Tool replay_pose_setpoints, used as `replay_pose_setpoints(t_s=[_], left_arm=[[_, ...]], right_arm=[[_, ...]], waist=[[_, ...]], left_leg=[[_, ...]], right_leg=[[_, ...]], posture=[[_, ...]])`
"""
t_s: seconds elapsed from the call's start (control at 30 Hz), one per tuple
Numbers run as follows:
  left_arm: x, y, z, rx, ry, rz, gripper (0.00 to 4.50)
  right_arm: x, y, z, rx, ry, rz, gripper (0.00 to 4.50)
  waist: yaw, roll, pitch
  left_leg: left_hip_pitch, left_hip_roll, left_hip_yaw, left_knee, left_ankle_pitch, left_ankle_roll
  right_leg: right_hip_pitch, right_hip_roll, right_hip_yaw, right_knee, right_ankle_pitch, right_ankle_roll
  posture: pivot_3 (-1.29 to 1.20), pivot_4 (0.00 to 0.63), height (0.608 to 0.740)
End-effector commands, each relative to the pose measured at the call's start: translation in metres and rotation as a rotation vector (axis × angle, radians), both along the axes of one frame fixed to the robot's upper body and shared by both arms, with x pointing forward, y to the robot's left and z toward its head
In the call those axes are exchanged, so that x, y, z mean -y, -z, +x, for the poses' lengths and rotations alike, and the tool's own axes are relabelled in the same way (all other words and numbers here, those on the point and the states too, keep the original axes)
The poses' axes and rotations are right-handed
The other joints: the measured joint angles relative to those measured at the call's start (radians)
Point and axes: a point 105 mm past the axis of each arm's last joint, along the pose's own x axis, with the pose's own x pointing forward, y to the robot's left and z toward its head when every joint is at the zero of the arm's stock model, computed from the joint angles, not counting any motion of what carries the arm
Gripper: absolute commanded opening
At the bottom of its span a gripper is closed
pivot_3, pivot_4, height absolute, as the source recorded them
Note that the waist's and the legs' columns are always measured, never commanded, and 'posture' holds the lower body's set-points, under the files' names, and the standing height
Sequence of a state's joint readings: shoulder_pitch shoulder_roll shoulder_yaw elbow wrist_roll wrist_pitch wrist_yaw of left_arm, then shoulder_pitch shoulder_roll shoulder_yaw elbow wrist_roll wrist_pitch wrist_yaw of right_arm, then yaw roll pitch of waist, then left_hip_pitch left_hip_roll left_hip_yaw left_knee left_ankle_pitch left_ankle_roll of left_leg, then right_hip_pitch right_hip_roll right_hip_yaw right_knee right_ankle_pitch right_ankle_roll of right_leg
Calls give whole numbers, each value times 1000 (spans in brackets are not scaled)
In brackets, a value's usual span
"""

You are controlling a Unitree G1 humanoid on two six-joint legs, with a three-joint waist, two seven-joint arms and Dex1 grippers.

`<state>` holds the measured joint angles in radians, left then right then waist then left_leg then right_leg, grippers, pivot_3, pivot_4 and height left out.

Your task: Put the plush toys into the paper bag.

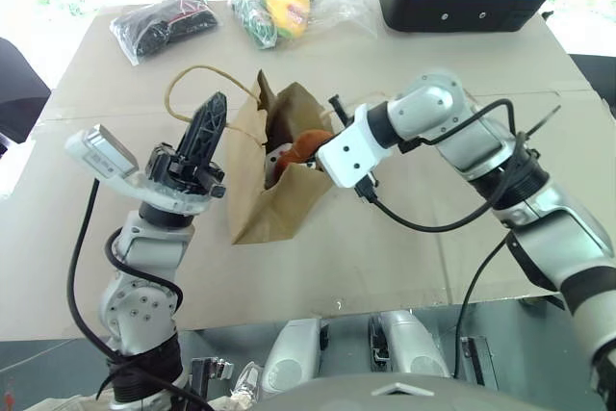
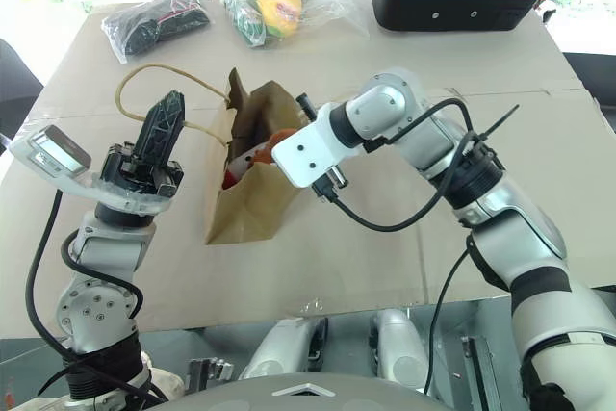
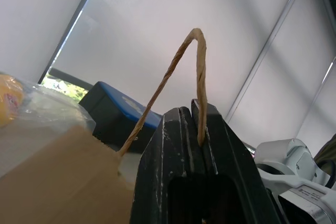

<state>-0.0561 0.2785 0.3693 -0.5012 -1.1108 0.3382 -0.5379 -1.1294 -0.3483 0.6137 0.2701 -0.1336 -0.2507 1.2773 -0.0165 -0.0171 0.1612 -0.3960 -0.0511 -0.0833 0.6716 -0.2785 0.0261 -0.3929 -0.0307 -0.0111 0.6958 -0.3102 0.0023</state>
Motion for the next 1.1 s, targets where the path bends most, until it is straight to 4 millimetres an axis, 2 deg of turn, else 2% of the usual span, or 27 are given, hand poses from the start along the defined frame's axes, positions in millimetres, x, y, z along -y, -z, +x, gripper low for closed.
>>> replay_pose_setpoints(t_s=[0.03, 0.07, 0.1, 0.13, 0.17, 0.2, 0.23, 0.3, 0.47, 0.63, 0.73, 0.8, 0.87, 0.97, 1.1], left_arm=[[11, -6, -6, 48, 17, 6, 0], [12, -5, -6, 46, 18, 2, 0], [13, -4, -7, 44, 16, -1, 0], [12, -2, -7, 41, 11, -4, 0], [12, -1, -8, 38, 5, -7, 0], [10, 1, -8, 35, -4, -12, 0], [8, 2, -8, 32, -15, -14, 0], [4, 5, -10, 27, -33, -16, 0], [-8, 9, -13, 21, -80, -3, 0], [-13, 4, -11, 40, -93, 8, 0], [-13, -3, -9, 64, -90, 22, 0], [-15, -7, -9, 76, -94, 24, 0], [-16, -11, -7, 81, -102, 36, 0], [-11, -15, 0, 70, -122, 92, 0], [-10, -21, 2, 69, -120, 110, 0]], right_arm=[[-28, 4, -3, 28, -77, -5, 92], [-34, 6, -4, 15, -97, -1, 92], [-36, 9, -7, -9, -118, -18, 732], [-38, 10, -7, -11, -134, -21, 1102], [-40, 8, -6, 1, -143, -3, 1696], [-41, 5, -5, 23, -150, 23, 1872], [-39, 2, -5, 25, -152, 36, 2391], [-30, -6, 0, 4, -118, 61, 3057], [0, -32, 7, -63, -16, 152, 3057], [32, -61, 14, -100, 163, 318, 3057], [58, -78, 26, -236, 383, 503, 3057], [74, -83, 26, -360, 491, 602, 3057], [95, -85, 28, -536, 643, 723, 3057], [127, -68, 20, -865, 834, 835, 3057], [136, -50, 14, -1040, 937, 884, 3057]], waist=[[-2, 0, 0], [-3, 0, 0], [-3, 0, 0], [-2, 0, 0], [0, 0, 0], [2, 0, 0], [4, 0, 0], [4, 0, 0], [4, 0, 0], [4, 0, 0], [5, 0, 0], [5, 0, 0], [5, 0, 0], [9, 0, 0], [3, 1, 0]], left_leg=[[0, 0, 0, 0, 0, 0], [1, 0, 0, 0, 0, 0], [1, 0, 0, -1, 0, 0], [1, 0, 0, -1, 0, 0], [1, 0, 0, -1, 0, -1], [1, 0, 0, -1, 0, -1], [1, 0, 0, -1, 0, 0], [0, 0, 0, 0, 0, 0], [0, 0, 0, 0, 0, 0], [0, 0, 0, -1, 0, 0], [0, 0, -1, -1, 0, 0], [0, 0, 0, -1, 0, 0], [-1, 0, 0, -1, 0, 0], [-1, 0, -1, -1, 0, 0], [-1, 0, 0, -1, 0, 0]], right_leg=[[0, 0, 0, 0, 0, 0], [0, 0, 0, 0, 0, 0], [0, 0, 0, 0, 0, 0], [0, 0, 0, 0, 0, 0], [0, 0, -1, 0, 0, 0], [0, 0, -1, 0, 0, 0], [0, 0, -1, 0, 0, 0], [1, -1, -1, -1, 0, 0], [0, 0, -1, 0, 0, 0], [0, -1, -1, 0, 0, 0], [0, -1, -1, 0, 0, 0], [0, -1, 0, 0, 0, 0], [0, -1, 0, -1, 0, 0], [0, -1, -1, 0, 0, 0], [0, -1, 0, 0, 0, 0]], posture=[[0, 150, 740], [0, 150, 740], [0, 150, 740], [0, 150, 740], [0, 150, 740], [0, 150, 740], [0, 150, 740], [0, 150, 740], [0, 150, 740], [0, 150, 740], [0, 150, 740], [0, 150, 740], [0, 150, 740], [0, 150, 740], [0, 150, 740]])
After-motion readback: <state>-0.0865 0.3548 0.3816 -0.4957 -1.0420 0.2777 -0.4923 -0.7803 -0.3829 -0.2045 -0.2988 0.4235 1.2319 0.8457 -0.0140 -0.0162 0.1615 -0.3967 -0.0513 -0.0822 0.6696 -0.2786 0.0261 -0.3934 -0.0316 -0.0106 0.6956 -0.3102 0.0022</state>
